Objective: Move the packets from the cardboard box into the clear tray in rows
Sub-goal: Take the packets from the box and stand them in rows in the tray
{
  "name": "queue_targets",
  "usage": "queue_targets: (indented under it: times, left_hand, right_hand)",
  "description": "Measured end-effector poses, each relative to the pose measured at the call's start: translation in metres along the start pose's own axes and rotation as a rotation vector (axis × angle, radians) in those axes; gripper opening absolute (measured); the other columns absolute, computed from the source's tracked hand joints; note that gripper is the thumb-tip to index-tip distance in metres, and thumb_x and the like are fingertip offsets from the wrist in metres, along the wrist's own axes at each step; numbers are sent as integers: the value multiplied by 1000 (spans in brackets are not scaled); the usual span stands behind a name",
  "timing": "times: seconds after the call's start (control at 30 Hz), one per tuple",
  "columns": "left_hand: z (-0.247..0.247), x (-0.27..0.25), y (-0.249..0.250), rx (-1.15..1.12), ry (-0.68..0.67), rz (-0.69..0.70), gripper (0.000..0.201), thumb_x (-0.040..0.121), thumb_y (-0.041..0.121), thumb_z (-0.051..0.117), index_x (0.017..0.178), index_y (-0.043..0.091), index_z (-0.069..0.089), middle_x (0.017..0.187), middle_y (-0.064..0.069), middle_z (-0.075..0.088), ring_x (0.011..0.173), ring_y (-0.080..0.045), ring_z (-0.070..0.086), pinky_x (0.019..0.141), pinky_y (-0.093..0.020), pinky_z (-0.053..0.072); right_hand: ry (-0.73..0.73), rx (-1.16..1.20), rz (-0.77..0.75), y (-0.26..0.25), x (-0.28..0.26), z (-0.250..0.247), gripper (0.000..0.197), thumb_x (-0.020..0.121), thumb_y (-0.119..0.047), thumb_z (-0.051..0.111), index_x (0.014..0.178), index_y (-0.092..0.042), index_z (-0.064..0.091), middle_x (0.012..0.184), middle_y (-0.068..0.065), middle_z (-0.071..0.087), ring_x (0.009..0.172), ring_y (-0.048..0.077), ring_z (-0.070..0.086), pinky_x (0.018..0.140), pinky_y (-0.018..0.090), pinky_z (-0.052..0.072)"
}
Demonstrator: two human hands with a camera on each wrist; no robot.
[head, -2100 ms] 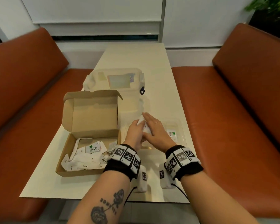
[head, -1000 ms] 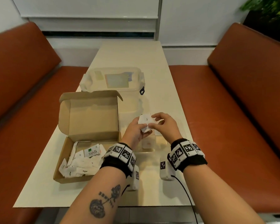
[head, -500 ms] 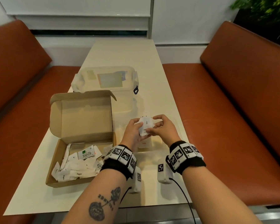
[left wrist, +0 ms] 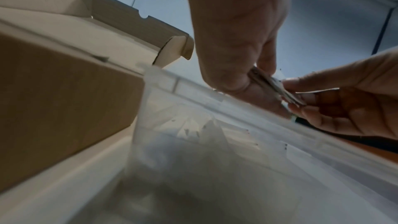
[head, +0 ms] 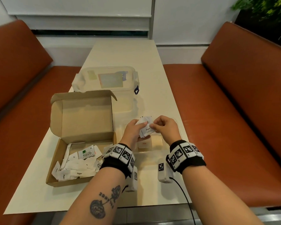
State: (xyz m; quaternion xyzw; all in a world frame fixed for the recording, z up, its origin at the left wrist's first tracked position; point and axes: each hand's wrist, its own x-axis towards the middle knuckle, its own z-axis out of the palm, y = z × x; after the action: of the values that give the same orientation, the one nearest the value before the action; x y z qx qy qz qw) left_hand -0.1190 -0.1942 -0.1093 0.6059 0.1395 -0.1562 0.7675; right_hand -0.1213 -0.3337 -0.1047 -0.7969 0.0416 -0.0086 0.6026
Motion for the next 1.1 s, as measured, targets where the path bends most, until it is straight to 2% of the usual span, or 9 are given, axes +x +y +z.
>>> queue_targets:
  times: [0.1, 0.2, 0.37, 0.47, 0.6, 0.8, 0.9, 1.0, 1.1]
  left_hand:
    - [-1, -2, -1, -58, -40, 7, 22, 95, 5, 51, 111, 19, 58, 112, -16, 61, 87, -27, 68, 60, -34, 59]
    - [-1, -5, -4, -105, -45, 17, 31, 95, -1, 47, 113, 20, 60, 120, -18, 59, 91, -28, 68, 61, -33, 59]
    - [-2, -6, -4, -101, 9, 37, 37, 96, 0, 46, 129, 15, 53, 127, -17, 55, 112, -32, 58, 71, -38, 59]
    - [-4, -7, -4, -107, 6, 30, 37, 96, 1, 43, 130, 15, 52, 127, -16, 54, 107, -30, 59, 68, -37, 59]
    - [-5, -10, -7, -134, -5, 14, 37, 98, 1, 40, 132, 12, 49, 123, -19, 58, 99, -31, 63, 81, -47, 55]
    - [-6, -10, -6, -102, 75, 48, 32, 97, -1, 40, 119, 17, 53, 121, -17, 54, 104, -35, 61, 70, -39, 60]
    - [-7, -10, -8, -23, 151, 121, 31, 97, 0, 41, 117, 21, 52, 120, -12, 51, 107, -32, 57, 76, -40, 59]
    - [-9, -13, -11, 181, 241, 260, 32, 99, 8, 42, 126, 20, 51, 124, -8, 54, 111, -26, 56, 92, -42, 52]
    - [-13, -14, -13, 396, 317, 364, 34, 100, 16, 41, 132, 24, 48, 119, 0, 58, 103, -17, 55, 87, -25, 45]
  right_hand:
    - [5, -10, 18, -2, 2, -1, 16, 77, -4, 73, 76, -12, 59, 66, 1, 60, 63, 14, 61, 58, 20, 52]
    - [16, -98, -21, -4, 0, 1, 20, 76, -5, 73, 83, -17, 58, 82, -1, 60, 71, 15, 59, 64, 23, 51]
    - [-115, -339, -137, -8, -4, 8, 32, 71, -13, 76, 97, -30, 66, 100, -7, 50, 78, 1, 47, 64, 8, 34]
    - [-150, -382, -129, -8, -2, 7, 32, 73, -14, 76, 102, -27, 69, 99, -7, 49, 78, 5, 48, 65, 8, 35]
    - [-157, -426, -128, -5, -3, 9, 26, 71, -11, 77, 93, -20, 66, 98, -2, 52, 75, 8, 49, 63, 9, 36]
    - [-117, -316, -65, 3, -2, 7, 16, 73, -10, 75, 74, -13, 60, 63, -5, 52, 60, 7, 45, 58, 18, 38]
    - [-56, -246, -38, 6, 1, 2, 15, 74, -9, 76, 76, -12, 61, 65, 0, 58, 61, 9, 49, 62, 18, 44]
    - [144, -277, -7, 16, 8, -8, 14, 76, -12, 75, 75, -15, 61, 62, -9, 48, 60, 7, 45, 52, 11, 32]
    - [204, -317, 70, 28, 13, -13, 7, 82, -17, 70, 81, -11, 68, 74, -2, 58, 74, 15, 50, 63, 21, 35]
